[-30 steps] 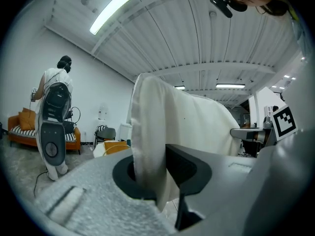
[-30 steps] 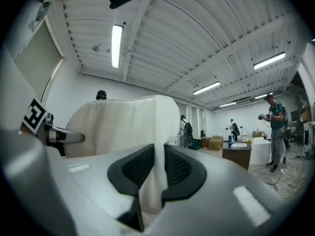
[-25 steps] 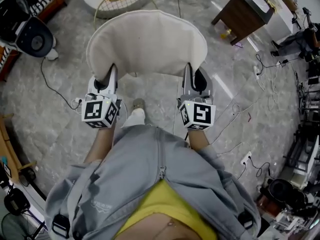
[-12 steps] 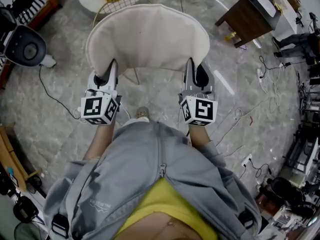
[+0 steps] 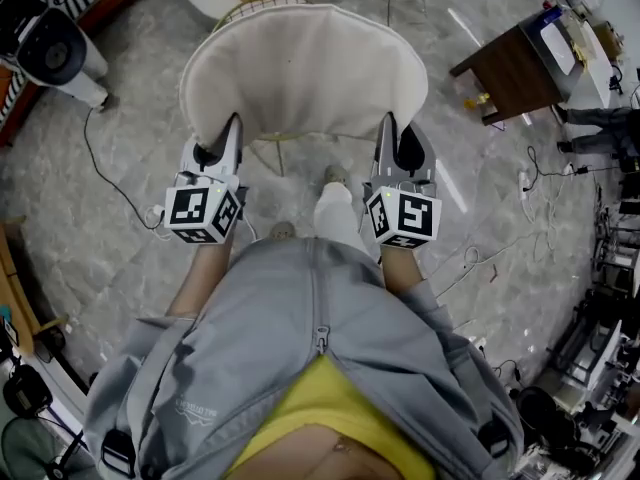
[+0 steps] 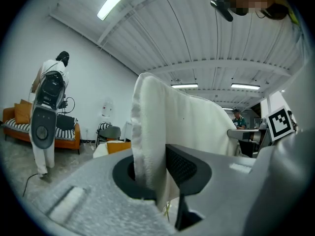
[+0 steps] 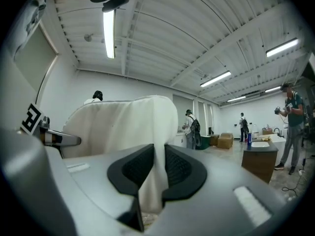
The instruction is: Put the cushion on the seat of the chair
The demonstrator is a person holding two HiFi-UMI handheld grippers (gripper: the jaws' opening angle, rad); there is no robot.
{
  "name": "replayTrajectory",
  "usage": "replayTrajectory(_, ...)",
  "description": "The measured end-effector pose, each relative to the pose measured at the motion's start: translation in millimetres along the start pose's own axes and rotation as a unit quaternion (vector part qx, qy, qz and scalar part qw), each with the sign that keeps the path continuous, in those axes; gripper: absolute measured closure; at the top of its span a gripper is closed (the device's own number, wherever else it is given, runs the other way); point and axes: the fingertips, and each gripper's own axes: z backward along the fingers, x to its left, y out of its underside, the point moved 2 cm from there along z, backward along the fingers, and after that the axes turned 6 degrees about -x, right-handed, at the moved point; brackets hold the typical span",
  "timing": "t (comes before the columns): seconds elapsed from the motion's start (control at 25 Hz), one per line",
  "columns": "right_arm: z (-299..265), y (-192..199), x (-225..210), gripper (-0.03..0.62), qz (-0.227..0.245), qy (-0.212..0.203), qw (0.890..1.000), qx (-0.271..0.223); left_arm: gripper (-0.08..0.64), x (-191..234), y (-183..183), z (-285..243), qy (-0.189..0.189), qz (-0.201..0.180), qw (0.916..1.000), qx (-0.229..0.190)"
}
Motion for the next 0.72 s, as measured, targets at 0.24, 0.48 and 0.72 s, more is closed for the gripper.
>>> replayTrajectory(0.24, -69, 14, -20, 0.535, -0.009, -0.055, 0.998, -0.005, 0.499, 12, 4, -38, -0.053, -0.001, 0.9985, -0.010)
replayTrajectory(0.48, -151, 18, -51, 0.535, -0.012, -0.129, 0.991, 0.005, 0.499, 10, 1, -88, -0.122, 0.006, 0.9925, -0.008)
replayTrajectory(0.72, -218, 24, -82, 0.535, -0.015, -0.195, 0.981, 0.017, 0.499, 2, 4, -135, -0.186, 0.015, 0.9825, -0.005)
